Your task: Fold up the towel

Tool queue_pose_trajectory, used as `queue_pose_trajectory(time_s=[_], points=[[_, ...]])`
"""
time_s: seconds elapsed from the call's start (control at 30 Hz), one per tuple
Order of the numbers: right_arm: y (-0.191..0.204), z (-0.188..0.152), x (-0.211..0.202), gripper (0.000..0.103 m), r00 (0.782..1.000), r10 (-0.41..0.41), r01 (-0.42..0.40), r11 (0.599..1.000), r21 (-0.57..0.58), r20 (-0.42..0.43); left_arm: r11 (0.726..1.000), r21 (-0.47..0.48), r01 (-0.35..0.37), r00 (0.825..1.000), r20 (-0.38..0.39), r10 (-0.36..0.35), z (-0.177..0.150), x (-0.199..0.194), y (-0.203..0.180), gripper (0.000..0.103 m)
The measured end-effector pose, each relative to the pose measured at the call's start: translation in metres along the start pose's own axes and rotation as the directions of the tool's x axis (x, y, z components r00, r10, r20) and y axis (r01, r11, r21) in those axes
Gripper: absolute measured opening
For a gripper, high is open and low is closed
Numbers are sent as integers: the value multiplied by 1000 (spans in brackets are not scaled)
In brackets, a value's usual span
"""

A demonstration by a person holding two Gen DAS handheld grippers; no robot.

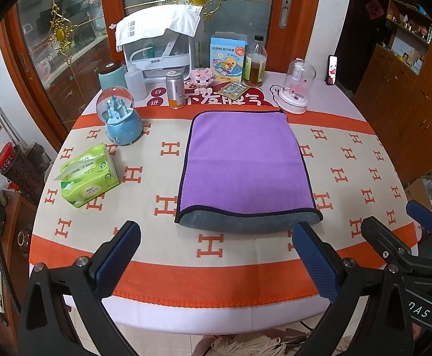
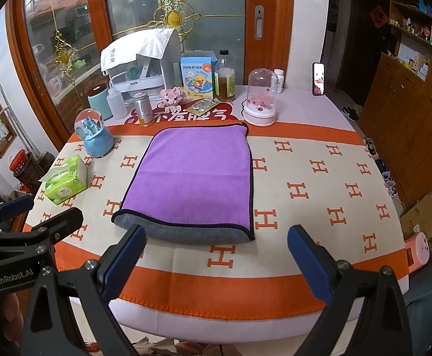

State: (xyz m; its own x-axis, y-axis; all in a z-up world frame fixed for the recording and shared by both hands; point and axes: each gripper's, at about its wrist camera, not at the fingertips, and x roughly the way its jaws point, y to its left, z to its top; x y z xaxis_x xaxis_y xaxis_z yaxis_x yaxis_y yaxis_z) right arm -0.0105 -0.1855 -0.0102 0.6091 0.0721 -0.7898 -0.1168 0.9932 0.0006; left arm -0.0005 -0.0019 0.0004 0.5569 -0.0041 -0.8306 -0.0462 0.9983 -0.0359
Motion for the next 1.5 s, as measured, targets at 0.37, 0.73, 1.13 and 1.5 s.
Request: queue_pose_trajectory(time_s=[0.37, 0.73, 1.13, 1.5], points=[[-1, 9, 1, 97, 1000, 6, -6, 1000, 2, 1, 1000, -1, -2, 1000, 0, 2, 4, 0, 6, 101], [0, 9, 1, 97, 1000, 8, -8, 1000, 0, 2, 1000, -4, -5, 1000, -3, 5, 4, 0, 8, 101], [0, 9, 1, 97, 1000, 8, -8, 1000, 2, 0, 1000, -4, -5, 1000, -6, 5, 4, 0, 8, 101], [-2, 6, 0, 97, 1000, 8, -8, 1000, 4, 5, 1000, 4, 2, 1000, -2, -2, -2, -2, 6, 101]])
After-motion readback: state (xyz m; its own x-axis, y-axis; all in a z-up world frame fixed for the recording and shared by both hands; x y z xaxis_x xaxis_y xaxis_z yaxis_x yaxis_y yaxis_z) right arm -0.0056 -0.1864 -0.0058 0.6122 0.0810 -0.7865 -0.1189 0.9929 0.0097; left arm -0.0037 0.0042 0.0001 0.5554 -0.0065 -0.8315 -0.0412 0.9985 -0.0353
